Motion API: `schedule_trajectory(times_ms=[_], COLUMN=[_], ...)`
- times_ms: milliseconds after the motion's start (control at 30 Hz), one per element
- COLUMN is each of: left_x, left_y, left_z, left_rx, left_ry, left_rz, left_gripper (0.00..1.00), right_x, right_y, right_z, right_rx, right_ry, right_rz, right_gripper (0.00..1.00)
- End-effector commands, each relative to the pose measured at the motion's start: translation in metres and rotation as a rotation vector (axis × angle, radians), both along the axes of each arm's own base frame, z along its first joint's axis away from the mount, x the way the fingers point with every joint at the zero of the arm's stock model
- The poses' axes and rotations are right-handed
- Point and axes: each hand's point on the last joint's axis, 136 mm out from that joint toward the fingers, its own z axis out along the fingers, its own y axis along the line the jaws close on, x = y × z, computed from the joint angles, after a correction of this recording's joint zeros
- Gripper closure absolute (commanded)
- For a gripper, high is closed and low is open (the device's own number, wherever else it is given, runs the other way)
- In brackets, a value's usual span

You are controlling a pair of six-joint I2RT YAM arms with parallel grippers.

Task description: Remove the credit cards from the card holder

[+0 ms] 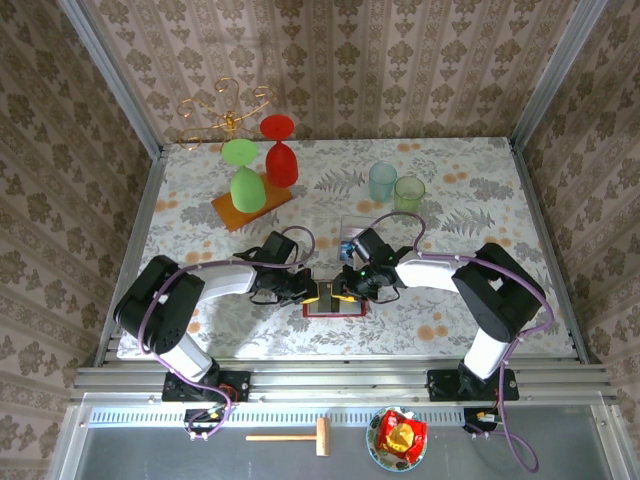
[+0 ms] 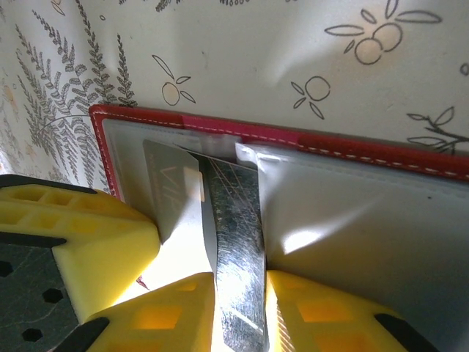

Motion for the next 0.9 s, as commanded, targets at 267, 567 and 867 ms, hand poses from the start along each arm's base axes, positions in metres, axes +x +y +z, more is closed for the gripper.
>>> schedule_trajectory(times_ms=[267,567,867], left_x=[-0.005,-0.005,-0.004], left_y=[0.004,0.004,0.004], left_z=[-0.007,-0.006,-0.003], left_rx=[0.045,0.043,0.039], left_ry=[0.009,0.007,0.002], left_rz=[-0.02,-0.019,-0.013], left_gripper=[0.97,0.97,0.97], right_x=[0.001,-0.001,-0.002], right_y=[0.008,0.003,-0.015], right_z=[0.006,0.0,-0.001], right_rx=[0.093,0.066,-0.002], right_ry=[0.022,0.024,0.009], right_rz=[-0.026,-0.032,-0.028], right_gripper=[0.8,0.86,0.91])
